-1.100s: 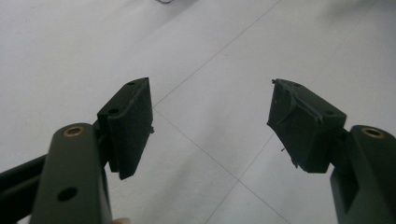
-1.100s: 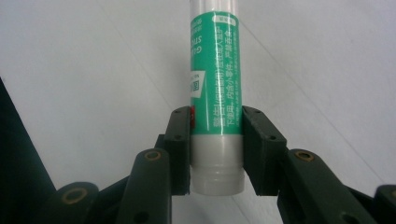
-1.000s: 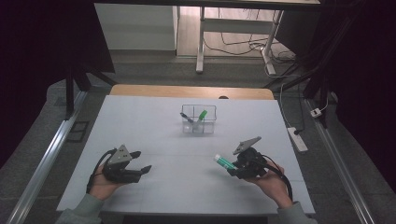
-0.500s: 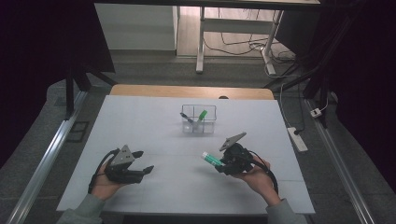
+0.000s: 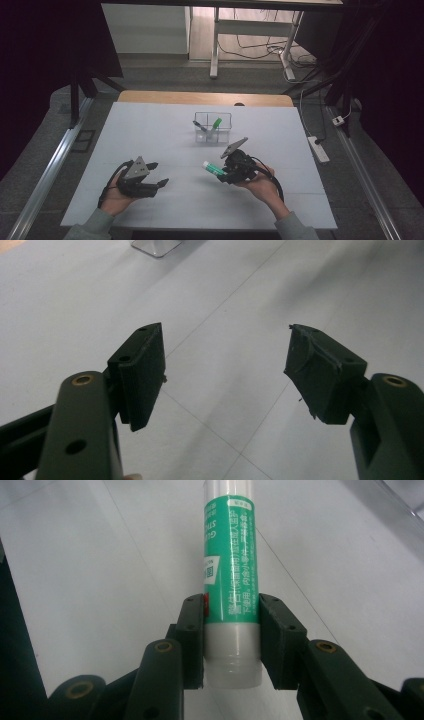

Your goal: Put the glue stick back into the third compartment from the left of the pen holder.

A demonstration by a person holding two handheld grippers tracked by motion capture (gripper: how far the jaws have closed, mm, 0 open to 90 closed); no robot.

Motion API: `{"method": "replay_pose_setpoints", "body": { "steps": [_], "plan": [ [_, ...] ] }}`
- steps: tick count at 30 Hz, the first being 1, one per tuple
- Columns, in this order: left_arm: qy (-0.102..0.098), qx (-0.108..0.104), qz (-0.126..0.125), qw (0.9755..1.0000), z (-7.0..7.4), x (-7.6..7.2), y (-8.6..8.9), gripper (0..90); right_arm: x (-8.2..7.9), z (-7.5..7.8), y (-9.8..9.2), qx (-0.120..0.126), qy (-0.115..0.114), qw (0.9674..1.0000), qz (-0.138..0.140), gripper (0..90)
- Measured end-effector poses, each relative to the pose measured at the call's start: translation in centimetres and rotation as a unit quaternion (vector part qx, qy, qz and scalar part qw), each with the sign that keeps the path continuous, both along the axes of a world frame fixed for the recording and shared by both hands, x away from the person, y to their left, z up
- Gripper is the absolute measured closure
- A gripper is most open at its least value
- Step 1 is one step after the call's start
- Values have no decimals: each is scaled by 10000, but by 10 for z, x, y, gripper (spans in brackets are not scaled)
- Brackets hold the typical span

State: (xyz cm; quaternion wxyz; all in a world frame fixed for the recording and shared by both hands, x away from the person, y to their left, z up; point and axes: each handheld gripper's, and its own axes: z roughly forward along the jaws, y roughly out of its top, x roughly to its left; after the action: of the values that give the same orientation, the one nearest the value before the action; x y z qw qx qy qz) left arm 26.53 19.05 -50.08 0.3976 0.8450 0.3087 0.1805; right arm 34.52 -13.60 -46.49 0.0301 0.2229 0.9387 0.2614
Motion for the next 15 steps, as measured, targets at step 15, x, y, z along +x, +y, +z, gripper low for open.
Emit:
{"method": "replay_pose_setpoints", "body": {
  "steps": [15],
  "plan": [
    [-50, 188, -158, 9997, 0, 0, -15, 313, -1, -4, 25, 48, 130, 9996, 251, 651]
  ]
}}
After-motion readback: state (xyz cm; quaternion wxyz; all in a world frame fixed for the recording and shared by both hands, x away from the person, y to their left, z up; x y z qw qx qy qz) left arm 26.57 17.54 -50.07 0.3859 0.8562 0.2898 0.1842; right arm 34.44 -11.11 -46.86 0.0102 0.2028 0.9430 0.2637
